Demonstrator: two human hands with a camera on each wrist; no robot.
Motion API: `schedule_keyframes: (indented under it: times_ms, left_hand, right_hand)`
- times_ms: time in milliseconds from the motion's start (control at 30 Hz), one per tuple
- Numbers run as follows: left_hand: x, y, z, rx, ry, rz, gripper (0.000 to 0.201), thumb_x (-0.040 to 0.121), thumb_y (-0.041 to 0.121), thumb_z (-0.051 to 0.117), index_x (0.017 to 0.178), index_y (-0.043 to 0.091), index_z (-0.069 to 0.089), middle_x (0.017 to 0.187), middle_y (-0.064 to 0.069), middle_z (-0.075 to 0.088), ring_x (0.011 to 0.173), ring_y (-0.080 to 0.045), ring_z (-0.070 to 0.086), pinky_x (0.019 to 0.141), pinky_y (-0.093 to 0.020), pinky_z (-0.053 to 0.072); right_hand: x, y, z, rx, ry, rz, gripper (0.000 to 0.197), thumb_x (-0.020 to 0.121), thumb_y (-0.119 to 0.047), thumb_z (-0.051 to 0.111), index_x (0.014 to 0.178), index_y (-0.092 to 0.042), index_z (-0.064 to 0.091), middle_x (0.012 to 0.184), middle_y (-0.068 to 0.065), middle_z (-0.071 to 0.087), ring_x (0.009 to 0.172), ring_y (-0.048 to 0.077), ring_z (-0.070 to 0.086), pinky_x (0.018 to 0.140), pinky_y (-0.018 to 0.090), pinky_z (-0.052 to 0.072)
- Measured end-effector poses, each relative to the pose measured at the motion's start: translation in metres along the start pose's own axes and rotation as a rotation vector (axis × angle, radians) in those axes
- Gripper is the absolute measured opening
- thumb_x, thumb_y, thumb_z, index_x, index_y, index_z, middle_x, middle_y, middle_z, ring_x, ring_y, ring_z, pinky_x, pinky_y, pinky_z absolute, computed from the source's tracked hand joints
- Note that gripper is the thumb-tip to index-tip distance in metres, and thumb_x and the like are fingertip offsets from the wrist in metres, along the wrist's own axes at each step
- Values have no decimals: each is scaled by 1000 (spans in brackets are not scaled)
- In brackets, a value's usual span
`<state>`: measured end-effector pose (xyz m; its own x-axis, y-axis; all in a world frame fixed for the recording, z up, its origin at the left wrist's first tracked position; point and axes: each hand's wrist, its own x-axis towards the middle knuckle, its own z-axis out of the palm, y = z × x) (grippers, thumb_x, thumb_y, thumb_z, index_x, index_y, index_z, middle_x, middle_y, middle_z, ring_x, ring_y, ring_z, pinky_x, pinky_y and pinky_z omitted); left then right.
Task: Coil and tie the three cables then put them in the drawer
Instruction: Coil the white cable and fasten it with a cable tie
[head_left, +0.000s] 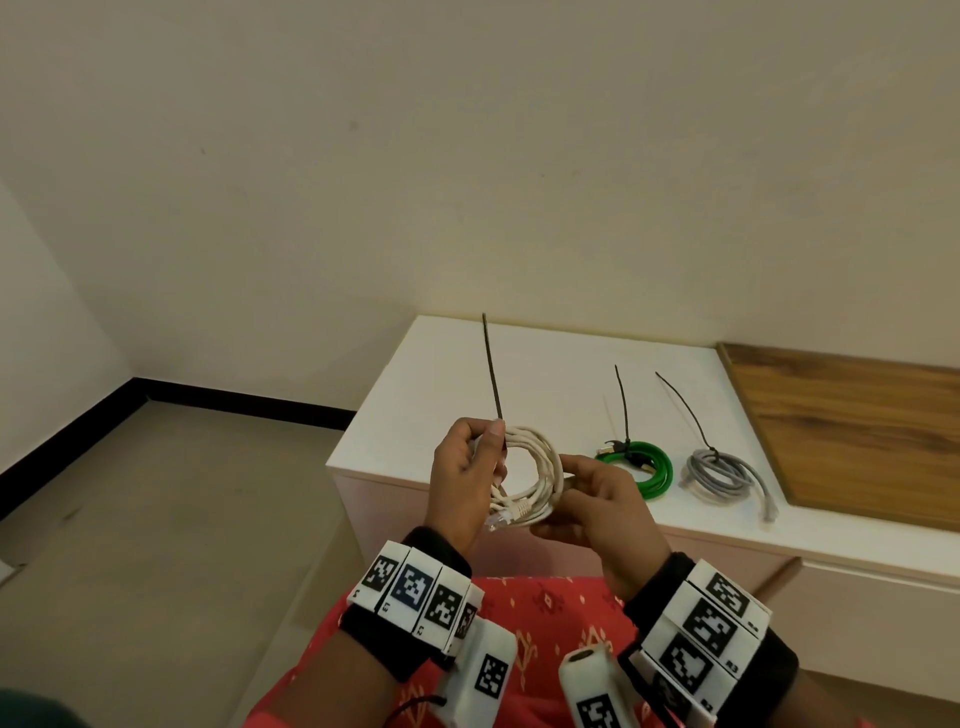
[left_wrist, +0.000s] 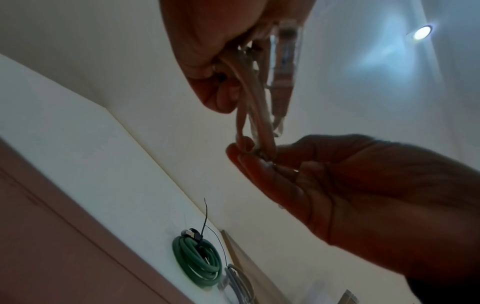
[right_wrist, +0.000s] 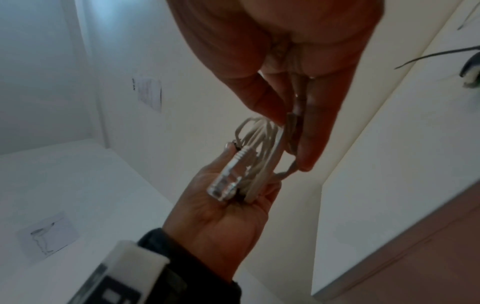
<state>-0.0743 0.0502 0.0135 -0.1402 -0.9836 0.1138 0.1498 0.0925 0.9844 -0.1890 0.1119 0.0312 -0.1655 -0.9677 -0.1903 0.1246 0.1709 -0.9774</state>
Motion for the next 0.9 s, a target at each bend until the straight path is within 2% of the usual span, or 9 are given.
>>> schedule_keyframes:
  times_ms: [200, 267, 367, 433, 533, 633, 733, 833, 900]
  left_hand:
    - [7, 7, -9, -87, -17, -67, 23, 95, 20, 43, 78, 7, 52, 57, 1, 44, 44, -6, 39, 42, -15, 36]
    - [5, 5, -8, -99, -8, -68, 22, 95, 19, 43, 78, 7, 51, 56, 1, 44, 45, -8, 38, 42, -15, 36]
    - [0, 4, -4, -157, -8, -80, 22, 95, 19, 42, 79, 8, 52, 55, 2, 44, 45, -8, 38, 41, -15, 34]
    - [0, 6, -1, -174, -5, -69, 21, 96, 19, 41, 81, 7, 53, 55, 1, 44, 45, -7, 38, 41, -15, 34]
    - [3, 9, 1, -104, 24, 4, 20, 95, 19, 42, 83, 7, 52, 59, -1, 45, 48, -9, 39, 44, -16, 36]
    - [5, 11, 1, -57, 49, 50, 19, 95, 18, 42, 83, 6, 51, 60, -2, 45, 48, -9, 40, 46, -17, 37]
    - [2, 11, 1, 0, 65, 83, 17, 94, 19, 44, 82, 10, 51, 61, -1, 46, 53, -11, 40, 50, -21, 37]
    - [-3, 10, 3, 32, 53, 99, 16, 94, 19, 45, 80, 14, 51, 61, 0, 47, 53, -10, 41, 53, -25, 37]
    - [-4, 10, 5, 44, 39, 108, 15, 93, 19, 45, 80, 15, 52, 61, 0, 46, 53, -11, 40, 54, -27, 36]
  right_hand:
    - [3, -1, -4, 177, -8, 5, 28, 82, 13, 51, 102, -7, 55, 74, 16, 65, 55, 26, 65, 54, 32, 58]
    - [3, -1, -3, 133, 8, -6, 25, 83, 13, 48, 95, -6, 57, 74, 17, 66, 53, 24, 64, 52, 29, 57]
    - [2, 3, -1, -35, 115, -66, 33, 86, 15, 31, 79, -3, 58, 70, 14, 62, 48, 15, 62, 49, 23, 56]
    - [1, 6, 2, -96, 123, -93, 34, 87, 15, 27, 77, 2, 57, 70, 15, 59, 49, 11, 62, 49, 21, 54]
    - [-2, 5, 9, -6, 122, -128, 23, 95, -2, 34, 96, -3, 57, 78, 16, 62, 61, 18, 64, 55, 26, 54]
    - [-4, 3, 11, 35, 162, -202, 19, 95, -23, 44, 94, -11, 59, 83, 12, 66, 73, 21, 65, 58, 29, 55]
    - [-2, 5, 7, -118, 185, -291, 11, 91, -16, 51, 88, -15, 61, 79, 6, 64, 73, 17, 63, 55, 23, 54]
    - [1, 8, 3, -140, 183, -286, 16, 92, -6, 48, 86, -10, 61, 68, 3, 61, 60, 11, 61, 52, 18, 52]
    - [3, 10, 4, -155, 201, -284, 18, 93, -4, 45, 89, -8, 61, 69, 5, 62, 60, 14, 60, 53, 17, 52]
